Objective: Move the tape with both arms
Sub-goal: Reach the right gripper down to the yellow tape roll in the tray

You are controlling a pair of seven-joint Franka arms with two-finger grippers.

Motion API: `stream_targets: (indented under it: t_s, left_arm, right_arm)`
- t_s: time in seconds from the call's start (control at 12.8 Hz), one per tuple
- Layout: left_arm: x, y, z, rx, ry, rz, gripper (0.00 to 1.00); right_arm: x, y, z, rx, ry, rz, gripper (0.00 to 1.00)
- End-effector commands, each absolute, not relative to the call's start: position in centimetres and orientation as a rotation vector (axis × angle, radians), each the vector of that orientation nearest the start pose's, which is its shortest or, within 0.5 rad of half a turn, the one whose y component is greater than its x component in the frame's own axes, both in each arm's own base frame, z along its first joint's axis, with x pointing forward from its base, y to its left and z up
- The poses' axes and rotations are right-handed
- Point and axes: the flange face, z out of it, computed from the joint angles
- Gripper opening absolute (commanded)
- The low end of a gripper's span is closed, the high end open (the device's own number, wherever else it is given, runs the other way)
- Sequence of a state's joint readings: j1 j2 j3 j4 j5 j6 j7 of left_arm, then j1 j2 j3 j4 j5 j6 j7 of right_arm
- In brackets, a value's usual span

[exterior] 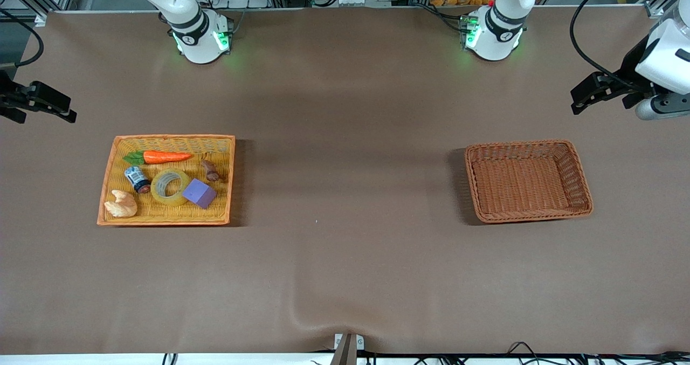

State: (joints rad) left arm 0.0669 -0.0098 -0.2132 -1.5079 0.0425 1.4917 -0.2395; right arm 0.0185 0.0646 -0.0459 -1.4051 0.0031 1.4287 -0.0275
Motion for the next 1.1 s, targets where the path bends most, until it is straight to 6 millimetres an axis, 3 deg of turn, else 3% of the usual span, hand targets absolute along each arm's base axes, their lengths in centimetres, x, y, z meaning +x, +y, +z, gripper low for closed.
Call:
stream_targets:
  t_s: [0.0, 0.39, 0.55, 0.7, 1.02]
  left_arm:
    - [53.4, -7.3, 65.8, -3.106, -0.123, 0.006, 1.00]
    - [53.6, -7.5, 65.1, -3.131, -0.120, 0.035, 1.00]
    - [54.3, -7.4, 64.2, -3.141, -0.122, 0.061, 1.00]
    - [54.7, -7.8, 63.4, -3.188, -0.121, 0.098, 1.00]
    - [55.1, -8.4, 62.7, -3.188, -0.114, 0.121, 1.00]
  right_arm:
    - [56.0, -1.7, 65.4, -3.146, 0.023, 0.068, 1.00]
    - [55.9, -1.6, 65.3, -3.144, 0.010, 0.072, 1.00]
    - [55.9, -1.4, 62.5, -3.130, -0.003, 0.158, 1.00]
    - [56.6, -0.9, 61.2, -3.133, -0.017, 0.118, 1.00]
    - [57.9, -0.6, 52.3, -3.136, -0.055, 0.015, 1.00]
